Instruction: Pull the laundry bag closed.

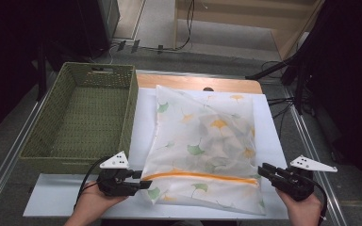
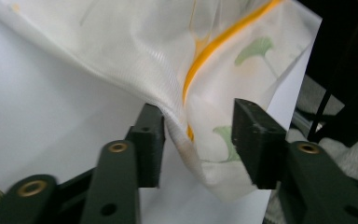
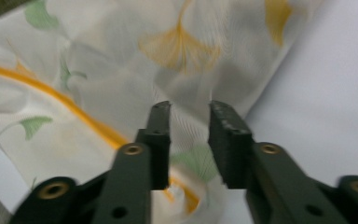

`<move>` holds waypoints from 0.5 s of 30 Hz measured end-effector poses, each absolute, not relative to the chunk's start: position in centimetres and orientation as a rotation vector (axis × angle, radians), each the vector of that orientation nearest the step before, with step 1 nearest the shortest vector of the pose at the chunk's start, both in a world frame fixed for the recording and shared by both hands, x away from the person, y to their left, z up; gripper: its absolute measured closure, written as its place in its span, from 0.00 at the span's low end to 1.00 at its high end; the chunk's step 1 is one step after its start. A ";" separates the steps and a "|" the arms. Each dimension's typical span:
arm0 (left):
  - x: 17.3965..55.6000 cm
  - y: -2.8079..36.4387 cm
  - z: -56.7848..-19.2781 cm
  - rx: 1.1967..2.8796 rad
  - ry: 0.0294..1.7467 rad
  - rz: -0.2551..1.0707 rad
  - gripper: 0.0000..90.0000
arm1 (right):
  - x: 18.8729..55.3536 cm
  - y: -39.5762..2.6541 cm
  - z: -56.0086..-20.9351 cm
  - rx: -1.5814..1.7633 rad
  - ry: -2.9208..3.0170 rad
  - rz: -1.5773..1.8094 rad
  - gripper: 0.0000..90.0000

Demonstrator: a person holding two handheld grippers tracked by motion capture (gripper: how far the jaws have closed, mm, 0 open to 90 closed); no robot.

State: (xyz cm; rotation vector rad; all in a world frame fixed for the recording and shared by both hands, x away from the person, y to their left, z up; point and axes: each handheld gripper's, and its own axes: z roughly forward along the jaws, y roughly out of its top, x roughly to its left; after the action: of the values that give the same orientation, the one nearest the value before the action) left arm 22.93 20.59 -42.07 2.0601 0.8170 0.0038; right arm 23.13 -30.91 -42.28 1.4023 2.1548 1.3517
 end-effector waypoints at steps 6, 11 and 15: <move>22.3 21.0 -41.1 2.038 0.757 0.075 0.46 | 23.4 -30.6 -42.8 1.267 2.140 1.398 0.57; 21.8 21.5 -40.3 2.006 0.736 0.088 0.43 | 23.6 -30.3 -43.0 1.221 2.149 1.424 0.54; 21.9 21.5 -40.5 2.019 0.729 0.084 0.43 | 23.7 -30.1 -43.1 1.207 2.150 1.446 0.51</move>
State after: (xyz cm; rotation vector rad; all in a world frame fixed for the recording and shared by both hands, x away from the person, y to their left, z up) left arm 21.93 21.55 -40.51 2.0190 0.7287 0.0845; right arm 23.72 -30.14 -43.12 1.2066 2.1505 1.4465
